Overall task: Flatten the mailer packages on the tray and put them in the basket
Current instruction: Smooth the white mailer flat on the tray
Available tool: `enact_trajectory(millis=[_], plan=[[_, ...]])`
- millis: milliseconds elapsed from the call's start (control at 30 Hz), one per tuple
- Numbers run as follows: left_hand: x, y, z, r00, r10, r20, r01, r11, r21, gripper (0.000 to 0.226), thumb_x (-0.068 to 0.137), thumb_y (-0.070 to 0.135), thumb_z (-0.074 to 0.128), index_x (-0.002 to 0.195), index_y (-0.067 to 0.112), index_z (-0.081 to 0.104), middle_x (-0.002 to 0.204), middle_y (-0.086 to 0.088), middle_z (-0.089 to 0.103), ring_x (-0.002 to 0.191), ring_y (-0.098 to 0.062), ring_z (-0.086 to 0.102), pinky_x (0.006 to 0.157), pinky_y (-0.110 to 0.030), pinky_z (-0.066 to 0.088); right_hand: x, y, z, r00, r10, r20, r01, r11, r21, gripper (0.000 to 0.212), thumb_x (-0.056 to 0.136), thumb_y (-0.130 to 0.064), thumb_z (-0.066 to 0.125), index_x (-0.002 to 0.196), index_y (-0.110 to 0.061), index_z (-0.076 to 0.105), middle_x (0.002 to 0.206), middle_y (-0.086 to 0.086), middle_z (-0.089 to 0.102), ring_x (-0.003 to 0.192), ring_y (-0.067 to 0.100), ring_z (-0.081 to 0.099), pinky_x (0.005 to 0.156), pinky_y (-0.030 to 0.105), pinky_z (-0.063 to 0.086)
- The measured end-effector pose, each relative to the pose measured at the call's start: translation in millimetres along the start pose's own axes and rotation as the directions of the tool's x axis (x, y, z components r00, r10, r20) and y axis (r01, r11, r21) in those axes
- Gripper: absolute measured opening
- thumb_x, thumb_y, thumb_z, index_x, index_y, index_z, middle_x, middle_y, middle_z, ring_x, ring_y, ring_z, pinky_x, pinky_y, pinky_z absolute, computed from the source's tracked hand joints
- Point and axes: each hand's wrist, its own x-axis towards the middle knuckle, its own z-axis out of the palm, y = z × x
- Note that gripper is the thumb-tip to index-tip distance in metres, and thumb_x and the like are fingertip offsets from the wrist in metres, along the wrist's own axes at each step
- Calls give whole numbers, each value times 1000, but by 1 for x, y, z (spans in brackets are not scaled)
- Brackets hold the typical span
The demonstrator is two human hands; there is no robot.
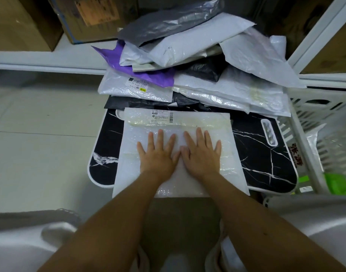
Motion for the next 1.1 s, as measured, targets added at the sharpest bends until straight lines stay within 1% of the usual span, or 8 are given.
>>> enact_trajectory(millis=[133, 267, 433, 500, 633, 833, 933, 1100], plan=[[-6, -24, -4, 994, 105, 17, -106, 994, 20, 69, 92, 64, 3, 148, 31, -18, 158, -3, -21, 145, -22, -20, 118, -50, -5, -1, 8, -1, 999, -34, 22, 34, 999, -15, 56, 99, -55, 13, 152, -40, 4, 163, -2, -6, 149, 21, -8, 118, 53, -3], [-12, -34, -9, 992, 111, 59, -114, 992, 50, 79, 90, 66, 7, 150, 20, -16, 157, -7, -21, 145, -23, -20, 119, -46, -3, 2, 8, -4, 998, -27, 54, 27, 1000, 1, 53, 103, -46, 14, 154, -35, 4, 163, -2, -7, 149, 21, -9, 119, 51, -1], [-11, -4, -15, 992, 117, 52, -121, 988, 93, 71, 100, 33, 40, 150, -3, 6, 157, -24, 4, 147, -35, -1, 121, -42, 10, -12, -36, -10, 980, 196, 15, -197, 973, 121, 54, 99, -24, 42, 149, -30, 22, 162, 8, 2, 149, 29, -4, 117, 58, 3], [-22, 0, -7, 992, 124, 19, -125, 989, 74, 67, 100, 27, 40, 151, 0, 6, 158, -21, 3, 147, -33, -3, 121, -43, 7, -27, -50, -4, 989, 147, -12, -144, 979, 142, 47, 101, -32, 36, 147, -31, 25, 162, 9, 4, 149, 29, -4, 117, 59, 3], [-50, -21, 8, 995, 103, -5, -103, 995, 16, 66, 97, 57, 13, 151, 27, -11, 157, -2, -22, 145, -25, -21, 116, -53, -6, -49, -34, 15, 999, -34, -24, 35, 998, 44, 53, 102, -50, 16, 152, -34, 11, 163, 4, -2, 149, 25, -7, 117, 57, -3], [-53, -51, 8, 980, 184, 72, -191, 977, 95, 103, 65, 91, 11, 145, 37, -24, 155, -4, -29, 143, -27, -26, 116, -56, -4, -46, 3, 11, 986, -166, 18, 167, 984, -54, 68, 90, -67, 5, 152, -38, 7, 163, -1, -6, 149, 26, -10, 114, 57, -6], [-52, -57, 7, 985, 138, 107, -144, 988, 58, 104, 65, 91, 13, 147, 37, -22, 155, -3, -30, 142, -26, -27, 117, -54, -7, -45, 12, 7, 989, -140, 47, 143, 987, -76, 66, 92, -68, 5, 152, -42, 1, 162, -2, -10, 148, 30, -14, 117, 55, -5], [-49, -50, -3, 992, -85, 97, 93, 992, -85, 68, 94, 63, 5, 149, 32, -18, 155, -6, -27, 143, -26, -26, 116, -52, -7, -45, 17, -1, 997, -26, 78, 32, 996, -82, 64, 96, -63, 10, 153, -38, -3, 161, 14, -13, 146, 38, -14, 119, 47, -3]])
